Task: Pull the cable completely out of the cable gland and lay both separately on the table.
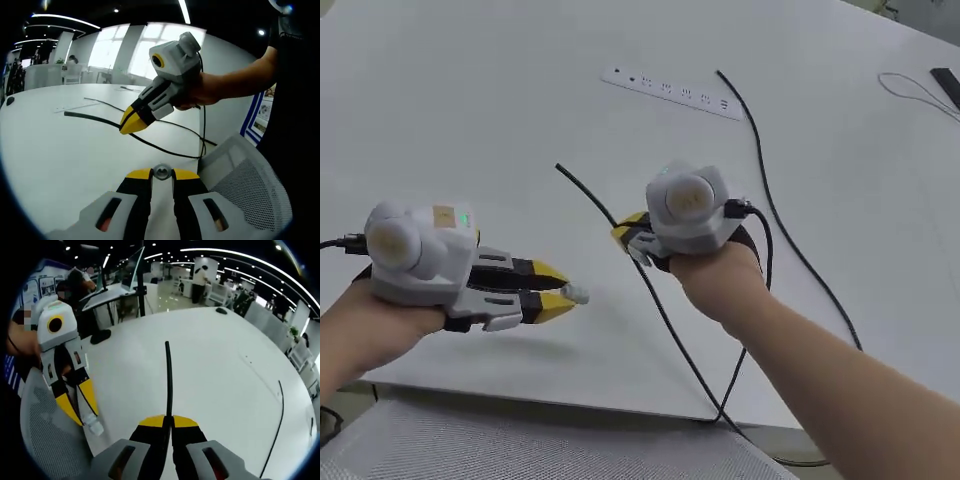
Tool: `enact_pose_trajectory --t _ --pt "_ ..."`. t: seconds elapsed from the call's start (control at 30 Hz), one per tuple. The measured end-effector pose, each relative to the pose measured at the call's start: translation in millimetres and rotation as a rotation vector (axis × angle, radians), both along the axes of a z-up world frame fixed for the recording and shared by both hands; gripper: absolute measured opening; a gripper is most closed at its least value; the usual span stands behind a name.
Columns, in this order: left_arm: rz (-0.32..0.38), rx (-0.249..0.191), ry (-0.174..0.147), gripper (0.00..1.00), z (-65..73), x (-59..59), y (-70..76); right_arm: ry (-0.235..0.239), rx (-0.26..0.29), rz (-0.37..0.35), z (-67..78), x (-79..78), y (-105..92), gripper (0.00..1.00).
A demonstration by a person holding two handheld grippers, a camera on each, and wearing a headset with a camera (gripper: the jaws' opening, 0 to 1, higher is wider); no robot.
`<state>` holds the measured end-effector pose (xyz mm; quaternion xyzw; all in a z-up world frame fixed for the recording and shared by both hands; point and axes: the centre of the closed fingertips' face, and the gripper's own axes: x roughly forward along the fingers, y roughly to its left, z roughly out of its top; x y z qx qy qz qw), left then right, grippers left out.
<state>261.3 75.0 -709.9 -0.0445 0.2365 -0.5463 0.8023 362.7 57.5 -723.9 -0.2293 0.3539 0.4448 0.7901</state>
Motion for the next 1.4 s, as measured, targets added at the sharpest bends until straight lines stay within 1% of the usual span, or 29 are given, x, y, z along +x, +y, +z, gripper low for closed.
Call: enact_pose_trajectory --t 0.13,0.33,0.4,0.5,0.53,0.57,0.63,0.7,0.73,0.77,0.87,0.93,1.03,1.1,1.17,1.2,1.3,1.4 --pt "0.016 -0.001 0.001 0.15 -6.2 0.0 5.3 -0.002 -0.01 0.039 -7.0 2.0 13.0 0.0" --pt "0.027 0.001 0.011 0.15 -15.9 -1.4 11.0 -0.001 -0.017 0.107 -19.0 3.8 37.0 0.0" --pt "0.025 0.005 0.015 0.15 -20.4 -2.1 12.9 0.019 0.018 0.115 -20.9 4.7 47.5 0.0" --pt "0.017 0.003 0.021 0.15 -24.9 -3.7 14.1 0.015 -0.001 0.157 -28.5 5.2 57.5 0.0" --pt "0.015 0.009 0.018 0.15 -27.9 -3.8 14.8 0.019 -0.009 0.177 -32.6 4.0 61.4 0.0" --pt "0.015 0.013 0.02 0.15 -30.6 -3.5 15.7 0.021 -0.012 0.186 -34.1 3.3 62.7 0.0" --pt "0.017 0.019 0.024 0.15 -35.6 -2.9 17.5 0.032 -0.027 0.219 -43.6 0.3 69.0 0.0" --pt "0.02 0.023 0.028 0.15 -42.2 -2.2 19.7 0.04 -0.037 0.243 -49.9 -3.3 74.3 0.0" --pt "0.02 0.027 0.032 0.15 -46.3 -2.0 20.9 0.041 -0.039 0.249 -51.1 -4.0 75.4 0.0" --pt "0.022 0.03 0.038 0.15 -48.6 -2.1 21.7 0.043 -0.047 0.266 -55.5 -6.0 78.2 0.0" --pt "0.024 0.038 0.043 0.15 -56.8 -1.7 24.4 0.053 -0.062 0.297 -65.8 -10.0 83.5 0.0" --pt "0.025 0.042 0.041 0.15 -60.7 -1.1 25.7 0.063 -0.066 0.313 -71.5 -13.0 86.4 0.0" --pt "0.036 0.045 0.052 0.15 -68.6 0.7 28.3 0.075 -0.08 0.344 -79.8 -18.1 89.4 0.0" --pt "0.04 0.049 0.056 0.15 -73.0 1.5 29.2 0.075 -0.09 0.351 -83.4 -18.5 90.0 0.0" --pt "0.043 0.058 0.071 0.15 -79.8 1.3 30.4 0.079 -0.097 0.351 -87.4 -17.8 90.0 0.0" --pt "0.047 0.062 0.071 0.15 -82.3 1.7 31.5 0.081 -0.097 0.349 -89.3 -17.7 89.5 0.0" --pt "0.061 0.066 0.082 0.15 -86.4 2.7 34.4 0.09 -0.094 0.345 -91.4 -19.2 89.6 0.0" --pt "0.068 0.07 0.092 0.15 -91.1 2.5 35.4 0.089 -0.103 0.36 -95.1 -21.5 90.4 0.0"
